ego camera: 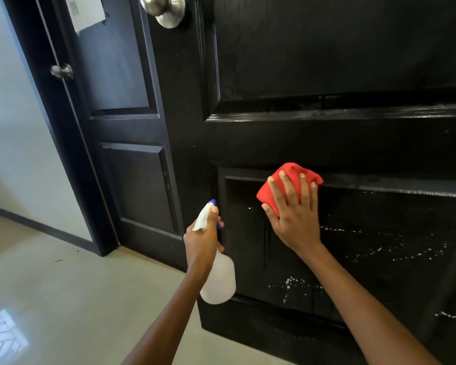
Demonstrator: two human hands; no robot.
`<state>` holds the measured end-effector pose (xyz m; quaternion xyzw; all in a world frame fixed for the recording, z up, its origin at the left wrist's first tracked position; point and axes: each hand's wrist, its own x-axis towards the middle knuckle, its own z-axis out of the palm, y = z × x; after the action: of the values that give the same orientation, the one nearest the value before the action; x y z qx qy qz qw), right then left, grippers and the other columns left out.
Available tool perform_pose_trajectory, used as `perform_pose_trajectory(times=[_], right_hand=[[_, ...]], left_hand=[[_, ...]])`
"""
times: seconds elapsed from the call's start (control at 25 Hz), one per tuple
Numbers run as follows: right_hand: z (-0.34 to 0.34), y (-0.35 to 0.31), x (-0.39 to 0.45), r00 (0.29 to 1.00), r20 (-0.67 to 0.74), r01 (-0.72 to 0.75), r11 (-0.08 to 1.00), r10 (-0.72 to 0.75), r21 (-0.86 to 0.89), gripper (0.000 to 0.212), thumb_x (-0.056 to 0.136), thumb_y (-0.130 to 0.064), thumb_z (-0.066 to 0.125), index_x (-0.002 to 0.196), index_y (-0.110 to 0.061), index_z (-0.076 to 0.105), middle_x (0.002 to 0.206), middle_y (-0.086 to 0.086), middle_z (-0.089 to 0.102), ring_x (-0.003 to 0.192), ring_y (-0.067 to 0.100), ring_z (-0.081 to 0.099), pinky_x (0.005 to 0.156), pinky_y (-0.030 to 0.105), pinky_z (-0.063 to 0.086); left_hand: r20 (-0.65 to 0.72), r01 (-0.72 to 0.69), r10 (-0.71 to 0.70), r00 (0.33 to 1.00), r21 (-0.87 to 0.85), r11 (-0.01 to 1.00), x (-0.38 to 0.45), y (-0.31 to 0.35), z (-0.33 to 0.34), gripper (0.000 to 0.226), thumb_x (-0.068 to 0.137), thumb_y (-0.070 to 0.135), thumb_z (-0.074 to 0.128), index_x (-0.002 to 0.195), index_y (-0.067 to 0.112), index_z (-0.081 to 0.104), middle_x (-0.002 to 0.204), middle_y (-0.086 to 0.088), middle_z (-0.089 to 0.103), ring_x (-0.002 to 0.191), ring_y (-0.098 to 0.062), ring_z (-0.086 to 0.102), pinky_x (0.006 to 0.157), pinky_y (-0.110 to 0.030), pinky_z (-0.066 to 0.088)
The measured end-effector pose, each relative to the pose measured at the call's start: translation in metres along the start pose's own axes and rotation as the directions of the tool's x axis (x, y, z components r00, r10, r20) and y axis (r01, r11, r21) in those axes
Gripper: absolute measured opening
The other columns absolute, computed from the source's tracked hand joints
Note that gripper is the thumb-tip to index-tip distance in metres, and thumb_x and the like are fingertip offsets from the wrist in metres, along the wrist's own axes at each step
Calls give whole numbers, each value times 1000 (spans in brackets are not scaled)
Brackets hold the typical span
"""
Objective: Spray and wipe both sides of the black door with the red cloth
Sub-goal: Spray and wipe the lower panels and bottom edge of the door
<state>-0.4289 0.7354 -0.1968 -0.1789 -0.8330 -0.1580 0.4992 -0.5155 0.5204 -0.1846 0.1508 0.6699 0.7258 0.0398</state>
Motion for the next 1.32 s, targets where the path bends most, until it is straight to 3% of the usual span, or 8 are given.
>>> perform_pose_trajectory(times=[0.4, 0.68, 0.8, 1.0, 1.08, 1.16, 1.24, 1.32], right_hand=[[53, -91, 57, 894, 150, 424, 905, -422, 19, 63, 101, -44, 50, 156, -15, 37, 161, 15, 35, 151, 44, 23, 125, 59, 11], [99, -72, -79, 524, 501, 743, 657, -688, 125, 61, 96, -42, 61, 148, -15, 47, 154, 13, 47, 151, 41, 27, 124, 58, -7], [89, -72, -55, 580, 482, 726, 685, -657, 59, 66, 92, -43, 66, 149, -17, 46, 157, 12, 43, 151, 40, 27, 126, 57, -5], [46, -59, 30, 912, 113, 401, 915, -395, -38, 65, 99, -45, 56, 158, -22, 37, 166, 7, 30, 154, 40, 18, 126, 59, 9], [41, -55, 40, 963, -5, 269, 962, -270, -47, 67, 103, -46, 52, 161, -20, 31, 168, 8, 26, 155, 42, 16, 125, 60, 9], [51, -55, 11, 955, 9, 298, 953, -297, -49, 67, 103, -43, 54, 161, -18, 30, 168, 10, 26, 154, 43, 17, 125, 61, 11], [74, -51, -53, 853, 194, 491, 871, -484, 13, 73, 98, -41, 61, 160, -18, 32, 167, 11, 28, 154, 42, 18, 126, 60, 5], [90, -36, -113, 609, 438, 708, 702, -662, 78, 80, 92, -43, 69, 160, -18, 32, 165, 9, 32, 156, 39, 16, 125, 56, -11]], left_hand=[[-88, 0, 7, 996, 87, 996, 7, -22, -30, 44, 96, 53, 56, 112, 14, 70, 88, -1, 74, 48, -21, 60, 46, -23, 52], [-52, 49, -42, 998, 141, 989, -10, -55, -34, 76, 78, 72, 54, 125, 13, 63, 89, -4, 72, 52, -19, 66, 46, -23, 51], [-41, 26, -20, 999, 156, 987, -9, -53, -37, 72, 82, 66, 56, 127, 11, 62, 90, -5, 72, 52, -18, 64, 45, -21, 50], [-73, 67, -59, 996, 118, 991, -11, -63, -42, 46, 94, 53, 58, 119, 15, 63, 89, -1, 70, 53, -19, 61, 46, -25, 51], [-83, 86, -78, 993, 102, 991, -9, -65, -42, 29, 97, 46, 57, 113, 22, 60, 86, 3, 68, 56, -18, 60, 46, -25, 51], [-62, 72, -65, 996, 102, 992, -9, -67, -39, 31, 96, 48, 58, 110, 21, 63, 85, 2, 70, 53, -17, 60, 44, -24, 50], [-32, 58, -54, 998, 124, 991, -9, -70, -34, 41, 95, 51, 58, 109, 15, 67, 84, -2, 72, 50, -15, 61, 44, -22, 49], [-20, 35, -33, 999, 134, 990, -10, -70, -31, 45, 94, 51, 59, 110, 11, 69, 83, -3, 72, 53, -16, 63, 43, -20, 48]])
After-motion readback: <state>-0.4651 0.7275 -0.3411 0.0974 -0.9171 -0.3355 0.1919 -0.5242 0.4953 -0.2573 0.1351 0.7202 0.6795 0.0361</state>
